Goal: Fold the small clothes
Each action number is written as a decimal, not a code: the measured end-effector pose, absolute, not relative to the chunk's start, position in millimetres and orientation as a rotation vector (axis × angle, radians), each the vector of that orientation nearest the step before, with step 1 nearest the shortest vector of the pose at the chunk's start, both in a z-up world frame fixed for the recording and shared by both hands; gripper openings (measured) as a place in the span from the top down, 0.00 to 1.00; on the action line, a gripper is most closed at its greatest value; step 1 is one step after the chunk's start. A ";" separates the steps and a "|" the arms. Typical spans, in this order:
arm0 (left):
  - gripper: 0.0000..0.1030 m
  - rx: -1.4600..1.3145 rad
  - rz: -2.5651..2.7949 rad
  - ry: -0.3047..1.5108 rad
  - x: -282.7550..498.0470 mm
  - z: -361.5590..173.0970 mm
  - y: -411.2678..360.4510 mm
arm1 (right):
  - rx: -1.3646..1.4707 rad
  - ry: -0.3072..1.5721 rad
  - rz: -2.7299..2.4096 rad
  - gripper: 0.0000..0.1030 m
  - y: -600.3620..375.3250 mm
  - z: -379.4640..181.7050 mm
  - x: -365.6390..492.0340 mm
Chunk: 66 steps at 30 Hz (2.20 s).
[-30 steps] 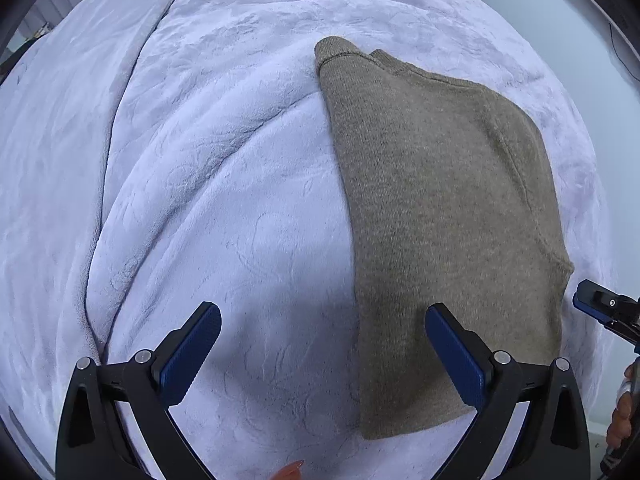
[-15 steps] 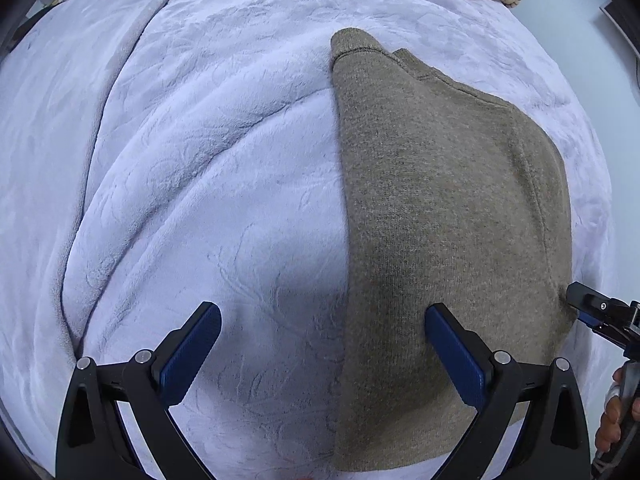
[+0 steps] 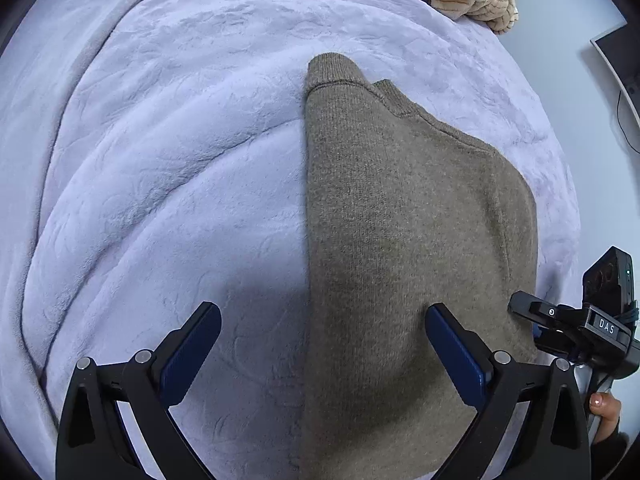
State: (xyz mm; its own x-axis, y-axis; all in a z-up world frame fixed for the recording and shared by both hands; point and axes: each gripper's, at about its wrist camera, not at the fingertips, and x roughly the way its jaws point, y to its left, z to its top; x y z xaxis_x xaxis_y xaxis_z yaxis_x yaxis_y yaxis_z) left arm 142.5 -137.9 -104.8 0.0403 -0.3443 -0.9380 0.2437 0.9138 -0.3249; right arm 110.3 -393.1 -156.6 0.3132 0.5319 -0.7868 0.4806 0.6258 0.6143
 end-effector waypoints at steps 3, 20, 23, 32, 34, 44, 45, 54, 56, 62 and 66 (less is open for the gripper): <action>0.01 -0.105 -0.468 1.493 143.1 -115.7 -145.4 | 0.965 1.312 0.094 0.31 -386.4 -154.1 117.9; 0.01 -0.104 -0.562 1.502 138.6 -131.9 -176.0 | 0.967 1.275 0.277 0.31 -395.8 -163.6 115.4; 0.01 -0.107 -0.563 1.499 139.3 -133.6 -179.6 | 0.969 1.293 0.313 0.31 -383.0 -170.3 125.5; 0.00 -0.118 -0.562 1.506 139.8 -137.5 -178.9 | 0.968 1.301 0.346 0.24 -366.8 -172.2 136.7; 0.00 -0.118 -0.556 1.503 138.8 -137.1 -178.4 | 0.975 1.300 0.353 0.24 -369.5 -173.1 135.9; 0.21 -0.180 -0.601 1.504 134.0 -133.0 -173.5 | 0.969 1.328 0.304 0.52 -358.6 -175.2 139.6; 0.27 -0.181 -0.606 1.500 133.7 -129.4 -173.1 | 0.990 1.322 0.309 0.55 -356.8 -174.6 138.4; 0.50 -0.199 -0.718 1.450 120.5 -80.2 -139.7 | 1.081 1.201 0.373 0.67 -329.2 -120.2 117.1; 0.50 -0.193 -0.721 1.437 113.8 -65.7 -124.9 | 1.089 1.188 0.386 0.67 -317.0 -109.0 111.8; 0.50 -0.203 -0.665 1.445 89.5 -40.3 -61.7 | 1.104 1.194 0.432 0.67 -263.6 -91.8 94.1; 0.50 -0.204 -0.602 1.480 62.5 -46.7 -12.4 | 1.101 1.241 0.461 0.67 -217.6 -98.3 81.3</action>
State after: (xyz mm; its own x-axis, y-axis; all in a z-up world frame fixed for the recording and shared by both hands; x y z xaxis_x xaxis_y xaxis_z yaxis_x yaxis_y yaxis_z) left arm 62.5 -12.4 -46.7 -0.0229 -0.4945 -0.8689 0.2528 0.8380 -0.4835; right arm 81.3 -217.6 -98.3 0.3201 0.7948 -0.5156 0.2650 0.4474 0.8542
